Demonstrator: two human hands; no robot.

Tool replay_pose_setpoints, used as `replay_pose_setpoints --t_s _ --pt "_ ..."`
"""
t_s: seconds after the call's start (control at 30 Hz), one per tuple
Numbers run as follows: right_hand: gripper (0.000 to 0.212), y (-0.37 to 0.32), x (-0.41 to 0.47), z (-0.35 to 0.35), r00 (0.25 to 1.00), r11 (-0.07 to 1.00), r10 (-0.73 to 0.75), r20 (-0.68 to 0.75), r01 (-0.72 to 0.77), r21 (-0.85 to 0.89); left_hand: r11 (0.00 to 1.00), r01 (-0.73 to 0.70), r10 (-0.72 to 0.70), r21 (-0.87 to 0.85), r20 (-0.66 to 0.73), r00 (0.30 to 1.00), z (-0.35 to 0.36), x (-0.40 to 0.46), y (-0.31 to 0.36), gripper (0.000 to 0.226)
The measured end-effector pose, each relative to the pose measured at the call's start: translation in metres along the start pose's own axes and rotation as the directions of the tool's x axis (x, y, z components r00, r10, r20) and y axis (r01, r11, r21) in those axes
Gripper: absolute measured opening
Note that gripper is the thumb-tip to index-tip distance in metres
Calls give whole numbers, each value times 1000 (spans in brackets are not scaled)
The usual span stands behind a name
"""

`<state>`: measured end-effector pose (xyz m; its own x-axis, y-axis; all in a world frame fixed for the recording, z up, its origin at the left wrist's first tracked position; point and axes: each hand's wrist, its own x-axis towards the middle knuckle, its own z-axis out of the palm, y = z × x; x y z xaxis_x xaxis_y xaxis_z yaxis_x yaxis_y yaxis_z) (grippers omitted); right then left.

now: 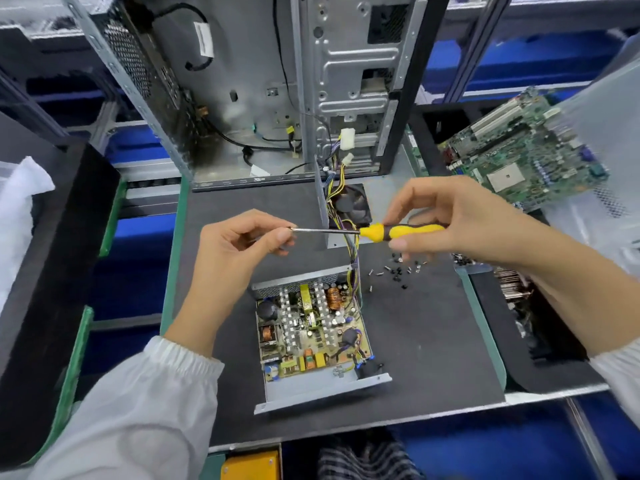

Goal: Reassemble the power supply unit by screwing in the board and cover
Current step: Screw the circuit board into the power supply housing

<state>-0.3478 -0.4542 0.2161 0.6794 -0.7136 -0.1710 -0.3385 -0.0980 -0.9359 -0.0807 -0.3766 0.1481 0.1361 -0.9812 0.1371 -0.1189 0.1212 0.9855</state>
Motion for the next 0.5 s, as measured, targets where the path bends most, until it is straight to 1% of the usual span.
replay_pose_setpoints --t_s 0.07,0.17,0.27,0.33,0.37,0.43,0.5 --pt "17 3 -5 -3 997 1000 -25 -69 24 -6 997 24 -27 69 51 998 3 0 -2 14" --pt "13 9 -15 -10 992 997 -55 -114 48 -68 984 26 -57 177 173 983 6 1 -4 29" --pt "10 16 -27 -18 998 991 -26 -64 18 -130 954 -8 -58 300 213 975 11 -1 -3 43" --pt "9 20 -36 -25 1000 981 5 -13 -7 -193 907 -36 -70 420 233 970 17 -4 -3 46" --pt "10 21 -40 -28 1000 971 13 7 -11 -239 874 -69 -55 481 239 969 20 -6 -3 44" --pt "12 22 -45 -31 998 921 13 53 9 -390 806 -190 49 561 257 965 26 -12 -3 35" --pt "12 22 -45 -26 991 842 16 136 60 -536 767 -328 156 551 335 929 31 -20 -1 23"
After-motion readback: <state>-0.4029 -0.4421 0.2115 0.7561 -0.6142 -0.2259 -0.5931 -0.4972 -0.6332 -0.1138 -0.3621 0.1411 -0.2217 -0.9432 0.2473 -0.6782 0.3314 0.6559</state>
